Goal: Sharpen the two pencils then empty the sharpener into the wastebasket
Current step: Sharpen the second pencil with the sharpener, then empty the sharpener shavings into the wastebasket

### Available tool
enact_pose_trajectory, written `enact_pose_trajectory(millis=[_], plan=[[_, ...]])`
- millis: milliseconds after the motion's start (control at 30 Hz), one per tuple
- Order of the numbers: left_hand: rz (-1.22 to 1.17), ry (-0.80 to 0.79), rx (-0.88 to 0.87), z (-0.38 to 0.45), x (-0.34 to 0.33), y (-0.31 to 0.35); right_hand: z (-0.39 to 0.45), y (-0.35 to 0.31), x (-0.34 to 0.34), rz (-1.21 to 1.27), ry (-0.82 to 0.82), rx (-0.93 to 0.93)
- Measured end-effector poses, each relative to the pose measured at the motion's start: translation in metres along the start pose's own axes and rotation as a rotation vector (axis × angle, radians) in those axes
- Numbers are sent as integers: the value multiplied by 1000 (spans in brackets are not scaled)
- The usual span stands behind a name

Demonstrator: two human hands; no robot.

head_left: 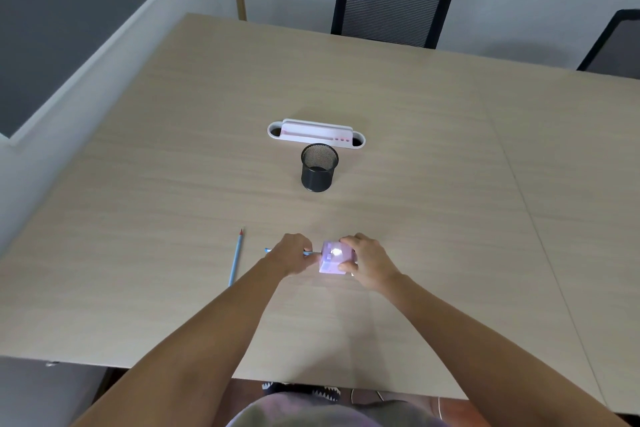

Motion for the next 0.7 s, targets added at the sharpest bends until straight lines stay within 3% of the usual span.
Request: enact_pose_trajectory(millis=[167,467,567,700], plan=[[86,16,153,-6,16,-15,-1,-1,1,-9,0,3],[-219,111,169,-25,21,-36,-2,-2,1,-18,13,7],[-259,190,177,-31,15,-43,-3,-3,1,-19,22,15],[-349,369,363,-39,17,-62,-2,-2,1,-23,19,14]])
Point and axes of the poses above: each hand's wrist, its own z-axis towards the middle knuckle, its own x-axis out of the back of the hand, y = z × x, the point moved 3 cm from there along z, towards the middle knuckle, and after that the axes turned 5 degrees about x, right-handed, at the moved point
